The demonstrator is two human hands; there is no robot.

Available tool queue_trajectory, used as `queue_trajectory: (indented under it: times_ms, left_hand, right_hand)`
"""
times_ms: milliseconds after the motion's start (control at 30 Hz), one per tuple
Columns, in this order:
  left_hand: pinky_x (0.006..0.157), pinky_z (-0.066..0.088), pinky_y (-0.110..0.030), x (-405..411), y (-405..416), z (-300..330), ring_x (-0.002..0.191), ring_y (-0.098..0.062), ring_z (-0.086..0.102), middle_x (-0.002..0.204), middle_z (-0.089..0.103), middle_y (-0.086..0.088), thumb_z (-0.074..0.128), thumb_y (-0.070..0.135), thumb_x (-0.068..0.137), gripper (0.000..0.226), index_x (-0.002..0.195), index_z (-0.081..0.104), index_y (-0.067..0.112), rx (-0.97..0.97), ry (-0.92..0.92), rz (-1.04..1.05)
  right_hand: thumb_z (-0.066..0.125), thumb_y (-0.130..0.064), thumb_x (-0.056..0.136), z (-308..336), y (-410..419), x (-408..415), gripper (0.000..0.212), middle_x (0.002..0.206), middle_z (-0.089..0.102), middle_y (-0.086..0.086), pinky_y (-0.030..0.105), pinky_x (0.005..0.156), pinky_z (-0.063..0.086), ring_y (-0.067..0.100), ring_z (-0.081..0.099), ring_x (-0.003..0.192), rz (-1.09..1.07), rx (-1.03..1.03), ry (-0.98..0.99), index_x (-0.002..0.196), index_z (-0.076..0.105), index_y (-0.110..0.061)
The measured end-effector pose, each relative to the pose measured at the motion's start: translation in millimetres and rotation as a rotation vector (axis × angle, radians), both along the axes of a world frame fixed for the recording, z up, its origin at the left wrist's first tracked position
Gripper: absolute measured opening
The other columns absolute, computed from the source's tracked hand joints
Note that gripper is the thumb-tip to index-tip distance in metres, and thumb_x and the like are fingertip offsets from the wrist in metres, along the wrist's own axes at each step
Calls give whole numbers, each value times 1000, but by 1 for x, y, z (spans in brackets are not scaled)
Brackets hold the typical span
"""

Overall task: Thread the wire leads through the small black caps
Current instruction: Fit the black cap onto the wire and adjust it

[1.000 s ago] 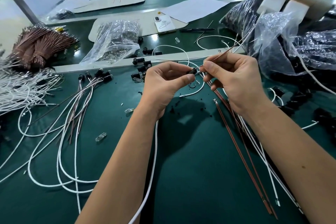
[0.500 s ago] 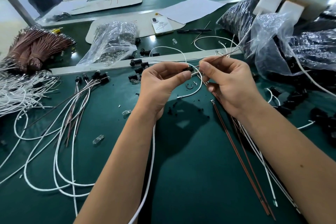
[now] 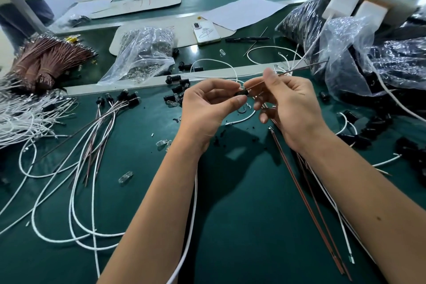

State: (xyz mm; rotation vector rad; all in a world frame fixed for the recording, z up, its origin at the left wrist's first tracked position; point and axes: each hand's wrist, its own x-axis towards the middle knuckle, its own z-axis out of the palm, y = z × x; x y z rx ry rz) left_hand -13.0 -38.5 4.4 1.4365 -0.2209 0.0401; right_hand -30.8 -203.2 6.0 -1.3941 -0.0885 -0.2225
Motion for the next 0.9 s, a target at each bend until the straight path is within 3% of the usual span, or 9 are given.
queue_trajectory:
  times_ms: [167,233,333,400,533,600,733,833,900]
  left_hand:
    - [74,58,-27,-4,-4,2,81,-19,74,93,78,-14,81,-12,74,24,93,68,-4,41,-38,-41]
    - [79,60,-33,-4,-5,2,80,-21,74,93,77,-18,81,-13,74,26,94,64,-10,88,-57,-29]
    - [78,60,-34,-5,-4,4,79,-22,74,94,77,-17,80,-10,78,26,97,63,-9,104,-51,-37]
    - [70,57,-28,-5,-4,5,72,-18,71,87,76,-14,79,-7,80,25,100,65,-5,72,-13,-22]
    - [79,58,-33,-1,0,5,78,-21,69,95,72,-18,80,-1,79,29,106,70,3,-132,128,62]
    - [86,58,-37,1,2,5,82,-25,68,97,69,-19,80,-1,77,29,105,71,4,-184,171,66]
    - [71,57,-26,-1,1,7,73,-18,70,86,74,-9,81,7,73,24,95,72,8,-259,227,-4]
    - [66,55,-21,0,5,11,71,-14,70,88,76,-6,82,14,63,33,94,72,10,-353,274,-6]
    - [67,56,-22,1,8,11,71,-14,70,87,75,-6,81,12,63,32,94,72,10,-365,281,-1]
  right_hand:
    - [55,-31,108,-4,3,-1,33,68,62,7,29,49,42,14,50,53,-81,-381,-51,87,79,-21]
    - [55,-28,108,-5,5,-1,29,77,61,4,30,63,46,9,54,62,-53,-535,-114,87,76,-26]
    - [51,-34,108,-4,7,-2,21,90,63,7,28,78,49,15,61,82,19,-654,-157,111,72,-34]
    - [51,-40,107,-1,7,-5,23,91,68,-6,20,68,51,13,64,83,64,-588,-146,116,71,-38]
    - [63,-44,100,-1,3,-5,30,71,70,6,48,54,55,20,62,59,44,-655,-87,87,77,-21]
    - [71,-34,97,-2,6,-6,23,68,71,2,43,55,55,15,61,59,56,-664,-85,82,78,-17]
    - [72,-21,96,0,6,-8,20,67,71,5,39,60,50,20,60,58,121,-632,-95,78,78,-15]
    - [71,-24,95,-1,7,-11,25,65,69,11,32,52,45,12,54,53,273,-697,-70,73,74,-12]
    - [70,-36,95,-3,11,-11,32,65,67,12,32,53,44,12,55,54,216,-666,-32,72,71,-14]
